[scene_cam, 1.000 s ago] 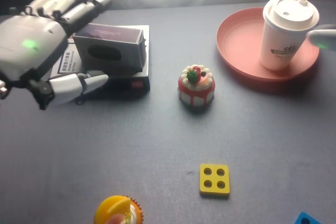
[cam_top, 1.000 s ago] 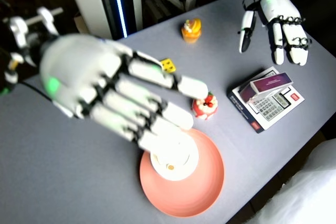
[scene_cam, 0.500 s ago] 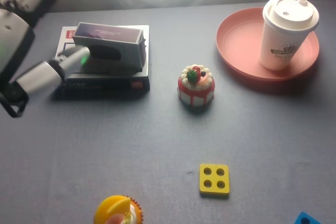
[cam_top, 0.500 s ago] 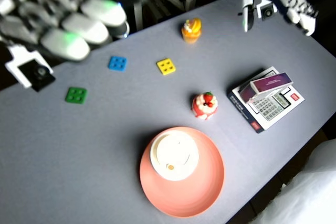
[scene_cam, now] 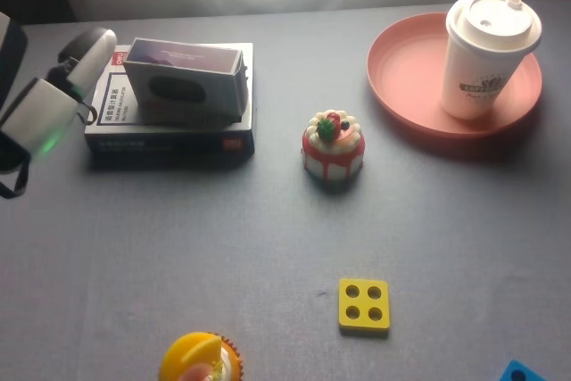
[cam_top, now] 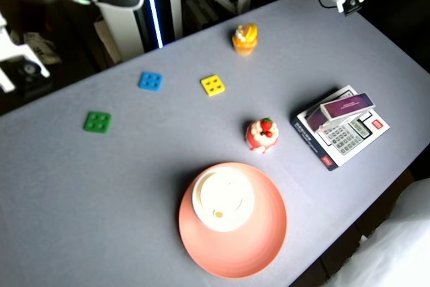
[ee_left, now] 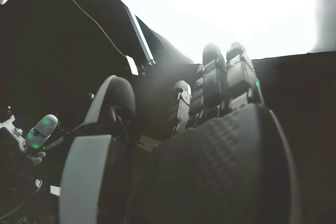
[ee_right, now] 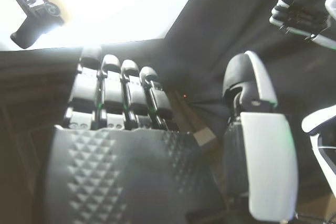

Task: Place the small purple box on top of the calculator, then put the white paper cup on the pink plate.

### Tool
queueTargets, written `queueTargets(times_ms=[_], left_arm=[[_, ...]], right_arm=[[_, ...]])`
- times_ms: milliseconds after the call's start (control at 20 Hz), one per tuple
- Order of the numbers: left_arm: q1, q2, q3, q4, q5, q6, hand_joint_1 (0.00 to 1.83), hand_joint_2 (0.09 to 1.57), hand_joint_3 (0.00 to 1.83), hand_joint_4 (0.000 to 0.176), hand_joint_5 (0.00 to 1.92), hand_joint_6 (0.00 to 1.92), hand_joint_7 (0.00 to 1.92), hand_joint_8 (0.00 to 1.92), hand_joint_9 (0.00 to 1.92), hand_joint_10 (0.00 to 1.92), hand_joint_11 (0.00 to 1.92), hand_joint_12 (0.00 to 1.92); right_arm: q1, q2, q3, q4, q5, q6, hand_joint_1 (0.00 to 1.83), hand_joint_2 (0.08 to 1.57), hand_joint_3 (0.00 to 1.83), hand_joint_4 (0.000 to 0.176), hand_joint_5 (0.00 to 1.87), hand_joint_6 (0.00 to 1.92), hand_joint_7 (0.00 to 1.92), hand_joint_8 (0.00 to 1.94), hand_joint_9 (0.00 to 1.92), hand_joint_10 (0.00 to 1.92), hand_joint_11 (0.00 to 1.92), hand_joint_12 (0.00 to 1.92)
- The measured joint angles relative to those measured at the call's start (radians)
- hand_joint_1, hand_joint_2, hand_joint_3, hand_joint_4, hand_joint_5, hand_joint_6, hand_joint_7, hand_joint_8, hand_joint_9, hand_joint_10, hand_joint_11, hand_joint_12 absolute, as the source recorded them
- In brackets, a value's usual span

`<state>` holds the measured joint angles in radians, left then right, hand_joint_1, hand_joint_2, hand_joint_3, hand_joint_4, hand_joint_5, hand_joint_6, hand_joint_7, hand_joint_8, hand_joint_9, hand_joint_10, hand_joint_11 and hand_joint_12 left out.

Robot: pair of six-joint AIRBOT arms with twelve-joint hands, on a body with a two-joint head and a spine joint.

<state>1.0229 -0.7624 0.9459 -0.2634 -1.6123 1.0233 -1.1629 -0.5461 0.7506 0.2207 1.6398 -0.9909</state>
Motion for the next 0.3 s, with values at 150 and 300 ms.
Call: queueTargets(times_ms=[150, 300], left_arm=[[-0.053, 0.022, -0.017, 0.088, 0.000, 0.039, 0.57, 1.48, 0.00, 0.175, 0.35, 1.81, 0.25, 0.05, 0.17, 0.07, 0.00, 0.34], [-0.099, 0.044, -0.018, 0.116, -0.013, 0.047, 0.52, 1.50, 0.00, 0.176, 0.33, 1.91, 0.39, 0.09, 0.26, 0.12, 0.00, 0.57]], right_arm=[[0.057, 0.005, -0.014, -0.041, 0.000, -0.038, 0.31, 1.39, 0.00, 0.141, 0.11, 0.51, 0.34, 0.00, 0.31, 0.01, 0.00, 0.59], [0.106, 0.015, -0.025, -0.068, 0.011, -0.048, 0.93, 1.39, 0.00, 0.050, 0.52, 1.68, 0.59, 1.24, 0.64, 0.18, 0.00, 1.15]])
